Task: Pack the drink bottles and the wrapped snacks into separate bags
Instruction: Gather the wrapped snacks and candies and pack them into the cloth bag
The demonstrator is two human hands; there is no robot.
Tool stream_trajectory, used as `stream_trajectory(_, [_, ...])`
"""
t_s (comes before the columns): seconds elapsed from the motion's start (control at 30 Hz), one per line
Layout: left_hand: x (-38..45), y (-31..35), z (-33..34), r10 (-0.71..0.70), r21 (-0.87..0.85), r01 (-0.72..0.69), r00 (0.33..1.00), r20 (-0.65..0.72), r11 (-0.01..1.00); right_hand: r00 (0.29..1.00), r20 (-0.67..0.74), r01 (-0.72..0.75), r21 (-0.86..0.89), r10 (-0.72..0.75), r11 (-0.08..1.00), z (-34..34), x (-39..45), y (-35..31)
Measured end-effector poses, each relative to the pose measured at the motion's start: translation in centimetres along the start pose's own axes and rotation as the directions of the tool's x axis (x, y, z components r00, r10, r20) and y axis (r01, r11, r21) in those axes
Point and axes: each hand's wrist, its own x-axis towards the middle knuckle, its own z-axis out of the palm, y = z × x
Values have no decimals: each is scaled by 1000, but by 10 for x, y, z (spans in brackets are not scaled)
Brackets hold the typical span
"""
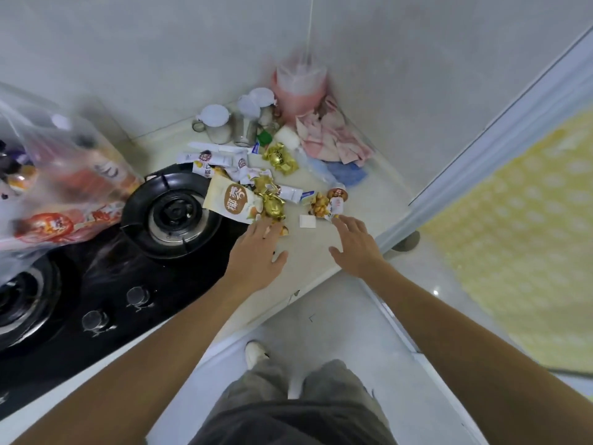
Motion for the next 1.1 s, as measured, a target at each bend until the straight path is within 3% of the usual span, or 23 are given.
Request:
stream_trajectory(0.23, [74, 34, 53, 31, -16, -29, 983, 181, 999, 976, 74, 209, -86, -203, 974, 3, 89, 28])
stream_trajectory(0.37, [104, 45, 83, -81, 12, 80, 976, 201, 997, 944, 112, 323, -128, -310, 938, 11, 109, 48])
stream_trajectory(0.47, [106, 48, 99, -134, 58, 127, 982, 133, 990, 933, 17, 359, -95, -359, 928, 18, 107, 62])
stream_trajectory(0.67, [117, 68, 104, -182, 91, 177, 982, 47, 980, 931, 4, 366, -26, -366, 930, 24, 114, 81])
stream_trajectory(0.9, [104, 73, 100, -309, -11, 309, 951, 19, 951, 922, 28, 374, 186, -385, 909, 15, 122, 73])
stream_trajectory(1.1, [45, 61, 79, -409, -98, 398, 903, -133, 912, 885, -69, 453, 363, -461, 815, 11, 88, 41])
